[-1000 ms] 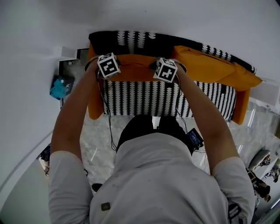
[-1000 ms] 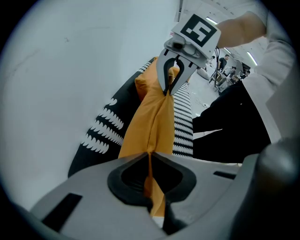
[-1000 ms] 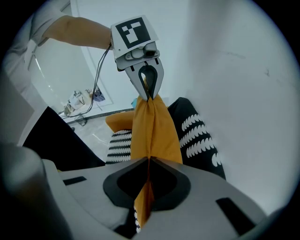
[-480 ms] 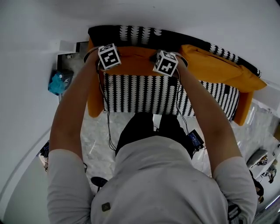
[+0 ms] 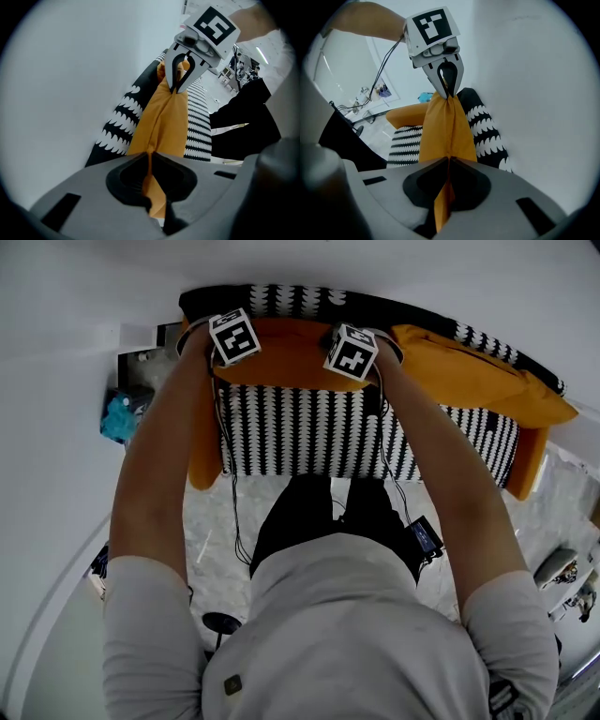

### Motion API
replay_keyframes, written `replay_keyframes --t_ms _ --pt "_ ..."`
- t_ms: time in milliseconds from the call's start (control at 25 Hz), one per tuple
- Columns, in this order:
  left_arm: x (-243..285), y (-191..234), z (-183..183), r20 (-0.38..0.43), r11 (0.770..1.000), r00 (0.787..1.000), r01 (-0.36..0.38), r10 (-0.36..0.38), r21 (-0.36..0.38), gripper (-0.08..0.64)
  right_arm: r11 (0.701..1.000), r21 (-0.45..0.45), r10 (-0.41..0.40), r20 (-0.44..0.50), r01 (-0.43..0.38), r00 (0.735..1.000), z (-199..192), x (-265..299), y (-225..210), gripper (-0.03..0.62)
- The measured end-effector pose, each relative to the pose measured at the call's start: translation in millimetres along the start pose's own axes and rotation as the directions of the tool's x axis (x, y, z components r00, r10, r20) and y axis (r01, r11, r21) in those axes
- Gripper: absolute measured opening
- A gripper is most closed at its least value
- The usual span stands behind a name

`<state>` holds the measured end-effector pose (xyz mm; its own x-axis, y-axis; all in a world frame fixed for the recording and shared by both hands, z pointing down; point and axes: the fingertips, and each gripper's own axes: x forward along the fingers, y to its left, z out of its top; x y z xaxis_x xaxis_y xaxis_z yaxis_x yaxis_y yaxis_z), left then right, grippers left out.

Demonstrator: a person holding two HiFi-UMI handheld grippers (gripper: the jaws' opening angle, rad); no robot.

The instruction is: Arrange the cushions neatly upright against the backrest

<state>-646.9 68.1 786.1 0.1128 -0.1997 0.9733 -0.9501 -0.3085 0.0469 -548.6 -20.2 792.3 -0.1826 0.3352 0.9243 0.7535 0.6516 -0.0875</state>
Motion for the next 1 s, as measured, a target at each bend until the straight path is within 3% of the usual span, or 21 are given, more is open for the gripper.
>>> replay_keyframes --t_ms 280,360,600,1000 --pt "10.6 9.7 -13.2 -0.072 0.998 0.997 -0.018 0.014 -0.057 0.041 1.000 0.000 -0.031 -0.029 0.031 0.999 -0.4 13.3 -21.6 0.032" --pt "12.0 14.2 -5.5 -0.051 0.998 0.998 -0.034 0.031 -0.048 0.041 0.999 0.008 -0.040 -0.026 0.040 0.999 -3.1 17.2 -26.8 0.034" --pt "22.6 21.1 -10.3 -0.092 0.995 0.991 -0.101 0.101 0.002 0.060 0.997 0.034 -0.075 -0.006 0.075 0.997 -6.7 28.4 -40.0 0.071" --pt "20.6 26.4 -10.8 -0.066 0.989 0.987 -0.147 0.147 -0.002 0.088 0.996 0.017 -0.090 0.011 0.090 0.996 -3.8 26.0 -43.6 0.097"
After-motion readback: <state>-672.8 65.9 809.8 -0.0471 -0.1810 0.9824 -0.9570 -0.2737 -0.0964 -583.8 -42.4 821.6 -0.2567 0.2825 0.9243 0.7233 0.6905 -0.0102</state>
